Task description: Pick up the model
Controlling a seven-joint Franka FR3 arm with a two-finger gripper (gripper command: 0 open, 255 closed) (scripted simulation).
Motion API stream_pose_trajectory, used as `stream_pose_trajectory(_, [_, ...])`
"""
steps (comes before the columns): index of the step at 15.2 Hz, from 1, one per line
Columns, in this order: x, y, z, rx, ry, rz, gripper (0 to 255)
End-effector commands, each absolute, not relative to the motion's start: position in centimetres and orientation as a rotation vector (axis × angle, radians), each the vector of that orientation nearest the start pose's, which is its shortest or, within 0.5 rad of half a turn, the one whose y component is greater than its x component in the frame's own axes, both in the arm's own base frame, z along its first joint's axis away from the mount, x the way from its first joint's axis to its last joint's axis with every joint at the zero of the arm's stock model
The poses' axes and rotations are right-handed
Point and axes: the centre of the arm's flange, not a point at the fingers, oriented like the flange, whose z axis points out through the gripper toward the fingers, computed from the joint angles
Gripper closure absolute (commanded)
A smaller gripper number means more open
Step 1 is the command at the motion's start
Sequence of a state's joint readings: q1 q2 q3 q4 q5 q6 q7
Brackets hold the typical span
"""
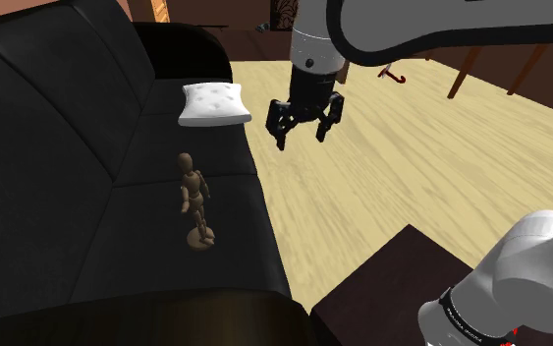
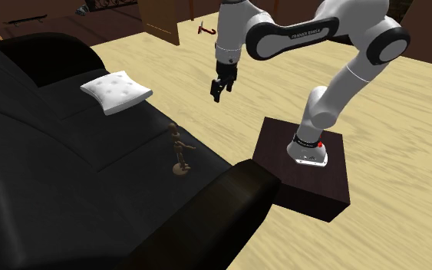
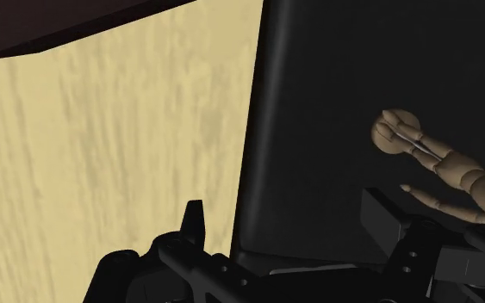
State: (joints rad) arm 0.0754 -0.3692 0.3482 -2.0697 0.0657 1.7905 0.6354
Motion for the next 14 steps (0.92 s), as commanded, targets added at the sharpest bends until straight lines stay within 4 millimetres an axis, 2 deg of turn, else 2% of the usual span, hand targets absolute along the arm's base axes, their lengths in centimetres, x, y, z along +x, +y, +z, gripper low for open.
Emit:
stream_pose_trajectory(1, [41.8,23.7,57.4,-3.133,0.386,-0.137,0])
stream_pose_trajectory(14, [48.1,39.8,53.8,-3.157,0.419,-0.109,0])
